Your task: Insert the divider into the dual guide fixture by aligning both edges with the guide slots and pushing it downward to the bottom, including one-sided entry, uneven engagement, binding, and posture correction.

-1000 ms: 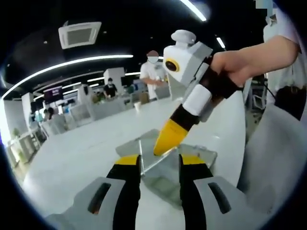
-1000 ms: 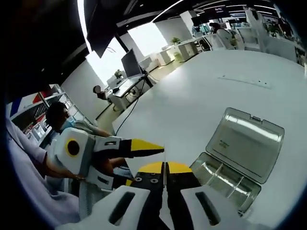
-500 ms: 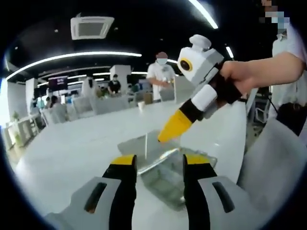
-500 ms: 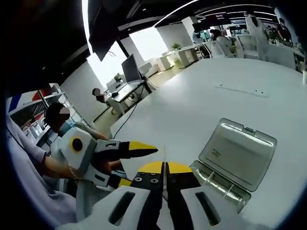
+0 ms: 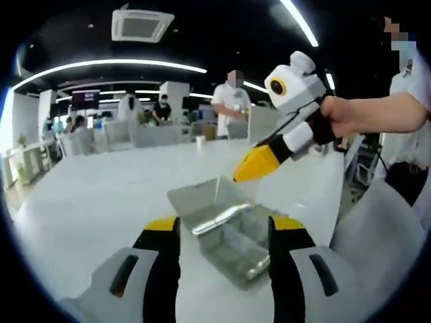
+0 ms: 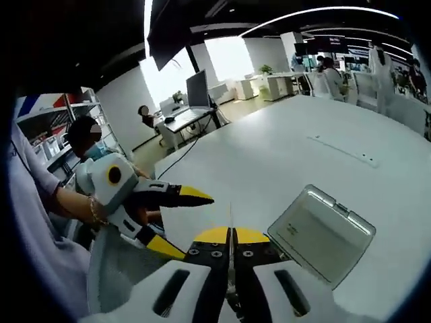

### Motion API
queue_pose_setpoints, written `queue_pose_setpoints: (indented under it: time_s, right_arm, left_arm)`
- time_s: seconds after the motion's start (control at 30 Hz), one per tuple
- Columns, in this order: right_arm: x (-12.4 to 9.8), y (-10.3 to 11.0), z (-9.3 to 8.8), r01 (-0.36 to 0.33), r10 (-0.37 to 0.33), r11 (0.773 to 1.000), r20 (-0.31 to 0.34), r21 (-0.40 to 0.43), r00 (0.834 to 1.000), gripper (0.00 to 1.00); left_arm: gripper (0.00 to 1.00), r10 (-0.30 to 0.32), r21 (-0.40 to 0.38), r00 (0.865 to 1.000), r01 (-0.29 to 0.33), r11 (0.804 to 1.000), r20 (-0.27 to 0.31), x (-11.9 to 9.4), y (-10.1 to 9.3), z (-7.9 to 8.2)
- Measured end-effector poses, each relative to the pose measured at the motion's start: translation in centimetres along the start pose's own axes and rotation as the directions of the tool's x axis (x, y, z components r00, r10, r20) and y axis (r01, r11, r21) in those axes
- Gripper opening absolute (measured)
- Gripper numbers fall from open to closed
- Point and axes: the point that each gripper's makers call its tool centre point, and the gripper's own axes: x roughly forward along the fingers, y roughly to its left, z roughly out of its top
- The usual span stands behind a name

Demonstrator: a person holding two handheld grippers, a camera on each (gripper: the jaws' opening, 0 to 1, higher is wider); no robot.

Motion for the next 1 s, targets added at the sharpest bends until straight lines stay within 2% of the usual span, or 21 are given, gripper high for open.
queue_pose_setpoints:
  time_s: [0.03, 0.2, 0.37, 0.63, 0.73, 1.0]
  right_arm:
    - [0.0, 0.0, -0.1, 0.004, -0.004, 1.0, -0.009, 0.012, 1.0, 0.0]
    - [0.3, -0.2, -0.6, -0.03, 0.025, 0.994, -0.054, -0.107, 0.998, 0.0]
    - [0.4, -0.3, -1.0, -0.053, 0.042, 0.988, -0.079, -0.146, 0.996, 0.0]
    - [0.5, -0.1, -0.6, -0.078, 0.064, 0.98, -0.079, -0.183, 0.995, 0.0]
    - [0.6, 0.0, -0.5, -0.095, 0.078, 0.97, -0.084, -0.225, 0.993, 0.0]
    - [1.3, 0.1, -1.7, -0.138, 0.089, 0.935, -0.159, -0.326, 0.983, 0.0]
  left_arm:
    - [0.51, -0.003, -0.004, 1.0, 0.002, 1.0, -0.003, 0.0, 0.0, 0.0]
    - [0.51, -0.014, -0.003, 1.0, 0.014, 1.0, -0.008, -0.3, -0.3, 0.0]
    - [0.51, -0.024, 0.004, 1.0, 0.024, 1.0, -0.008, -0.3, -0.6, 0.1]
    - [0.49, -0.028, 0.023, 1.0, 0.029, 0.999, -0.009, -0.5, -0.8, 0.4]
    - [0.49, -0.03, 0.025, 1.0, 0.031, 0.999, -0.007, -0.6, -0.8, 0.5]
    - [0.48, -0.037, 0.026, 0.999, 0.037, 0.999, -0.022, -1.0, -1.0, 0.2]
